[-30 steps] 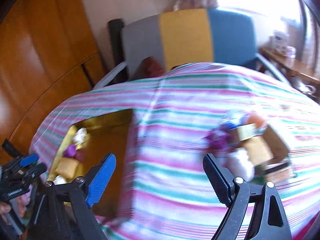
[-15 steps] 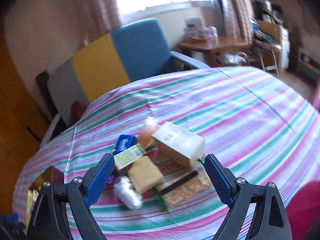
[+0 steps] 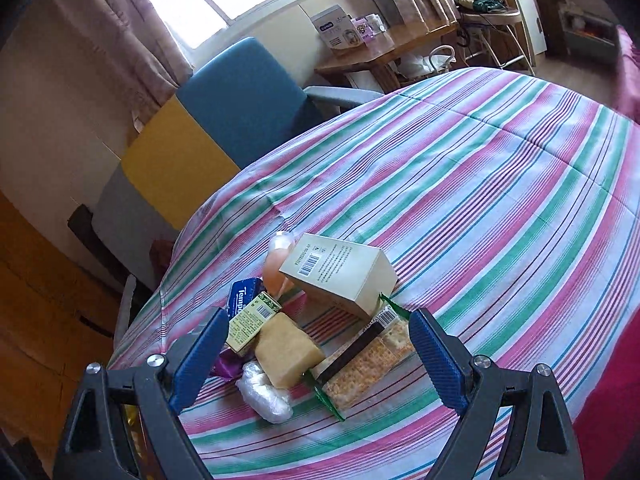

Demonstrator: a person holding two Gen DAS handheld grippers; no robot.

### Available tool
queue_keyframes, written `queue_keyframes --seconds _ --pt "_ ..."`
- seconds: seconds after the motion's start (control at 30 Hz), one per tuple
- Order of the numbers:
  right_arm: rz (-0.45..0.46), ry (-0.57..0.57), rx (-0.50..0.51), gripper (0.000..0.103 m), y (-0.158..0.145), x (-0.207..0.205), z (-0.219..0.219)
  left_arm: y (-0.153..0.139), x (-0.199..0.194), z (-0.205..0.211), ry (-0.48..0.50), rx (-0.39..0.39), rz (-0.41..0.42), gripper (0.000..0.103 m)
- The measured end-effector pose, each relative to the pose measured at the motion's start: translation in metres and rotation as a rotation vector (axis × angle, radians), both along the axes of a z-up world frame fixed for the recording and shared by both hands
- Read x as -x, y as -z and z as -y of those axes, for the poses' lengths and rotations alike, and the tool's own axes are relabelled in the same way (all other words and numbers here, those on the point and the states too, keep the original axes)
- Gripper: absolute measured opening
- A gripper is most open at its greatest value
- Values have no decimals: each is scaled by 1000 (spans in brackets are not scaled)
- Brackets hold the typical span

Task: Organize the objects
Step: 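Move both tools back toward the remaining items, then grasp the purple snack packet with the left tool while the right tool grasps the cracker packet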

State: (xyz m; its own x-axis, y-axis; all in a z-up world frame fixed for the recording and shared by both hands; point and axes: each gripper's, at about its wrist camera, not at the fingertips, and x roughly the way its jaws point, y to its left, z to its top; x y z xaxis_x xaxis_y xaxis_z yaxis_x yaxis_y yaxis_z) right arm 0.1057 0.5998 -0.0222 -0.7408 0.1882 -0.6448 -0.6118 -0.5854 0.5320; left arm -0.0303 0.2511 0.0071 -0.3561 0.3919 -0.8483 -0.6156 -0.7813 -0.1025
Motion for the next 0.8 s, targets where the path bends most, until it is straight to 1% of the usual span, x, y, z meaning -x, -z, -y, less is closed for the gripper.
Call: queue_keyframes --seconds 0.1,0.2,0.27,0.33,0.43,0.63,0.8 --pt "-16 4 33 92 3 -2 -3 7 8 -21 13 7 39 57" --pt "-23 -2 49 92 5 -2 -4 12 16 -43 35 12 49 53" --pt "-20 -15 57 92 6 0 -4 18 27 -60 39 1 84 51" --pt "-16 -31 63 93 7 2 -3 23 36 -76 42 5 78 50" --pt "-11 -47 70 93 9 5 -1 31 48 -102 78 19 74 50" --pt "2 -77 88 93 13 11 0 45 67 -155 158 88 63 50" --pt "3 -93 95 93 15 14 1 64 77 -186 213 162 64 50"
